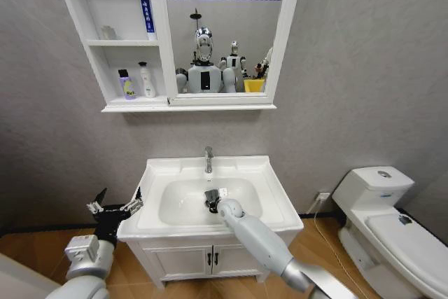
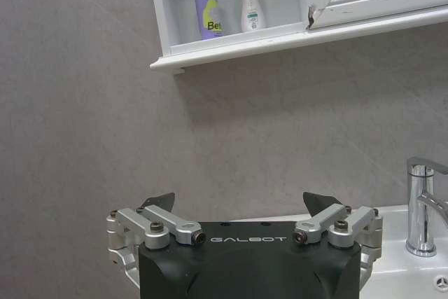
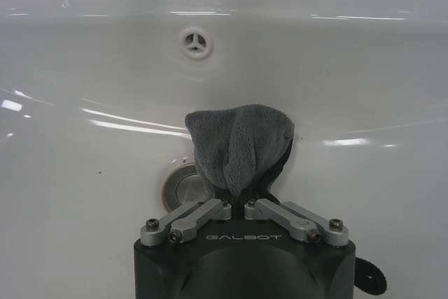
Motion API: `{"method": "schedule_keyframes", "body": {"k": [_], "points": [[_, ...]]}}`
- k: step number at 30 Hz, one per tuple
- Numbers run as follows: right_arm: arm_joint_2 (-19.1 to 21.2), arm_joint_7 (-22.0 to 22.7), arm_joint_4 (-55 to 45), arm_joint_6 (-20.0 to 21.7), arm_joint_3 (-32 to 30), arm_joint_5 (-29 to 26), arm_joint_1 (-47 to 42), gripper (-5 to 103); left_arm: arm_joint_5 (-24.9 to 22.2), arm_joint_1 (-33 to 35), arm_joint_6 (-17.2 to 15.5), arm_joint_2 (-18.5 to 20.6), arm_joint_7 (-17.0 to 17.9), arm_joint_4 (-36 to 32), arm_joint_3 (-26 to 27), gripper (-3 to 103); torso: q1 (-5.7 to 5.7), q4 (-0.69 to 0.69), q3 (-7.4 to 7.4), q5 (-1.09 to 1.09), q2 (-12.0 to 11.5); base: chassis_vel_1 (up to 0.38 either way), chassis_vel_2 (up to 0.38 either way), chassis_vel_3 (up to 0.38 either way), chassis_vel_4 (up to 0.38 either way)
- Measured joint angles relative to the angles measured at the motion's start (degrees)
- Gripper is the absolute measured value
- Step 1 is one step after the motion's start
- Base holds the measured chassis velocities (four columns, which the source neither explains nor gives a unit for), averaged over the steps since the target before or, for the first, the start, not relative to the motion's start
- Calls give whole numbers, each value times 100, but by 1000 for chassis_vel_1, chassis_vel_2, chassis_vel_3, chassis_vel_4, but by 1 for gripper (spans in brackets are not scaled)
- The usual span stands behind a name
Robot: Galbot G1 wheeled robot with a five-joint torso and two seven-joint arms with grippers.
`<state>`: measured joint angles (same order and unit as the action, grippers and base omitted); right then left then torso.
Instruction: Move facial cleanser and shampoo from washbasin to cabinet, then wipe washbasin with towel.
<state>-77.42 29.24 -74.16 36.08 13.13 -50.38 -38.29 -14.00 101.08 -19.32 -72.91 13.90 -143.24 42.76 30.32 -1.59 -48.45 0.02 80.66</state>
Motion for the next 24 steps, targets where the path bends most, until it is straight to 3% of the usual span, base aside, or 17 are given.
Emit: {"method": "schedule_keyframes", "body": {"k": [10, 24], "points": [[191, 97, -177, 52, -98, -232, -10, 3, 0, 0, 0, 0, 0, 0, 0, 100, -1, 0, 0, 0, 0, 0, 0, 0, 0], [-186, -117, 200, -74, 58, -196, 149, 3, 0, 0, 0, 0, 0, 0, 0, 100, -1, 1, 0, -1, 0, 0, 0, 0, 0]]}}
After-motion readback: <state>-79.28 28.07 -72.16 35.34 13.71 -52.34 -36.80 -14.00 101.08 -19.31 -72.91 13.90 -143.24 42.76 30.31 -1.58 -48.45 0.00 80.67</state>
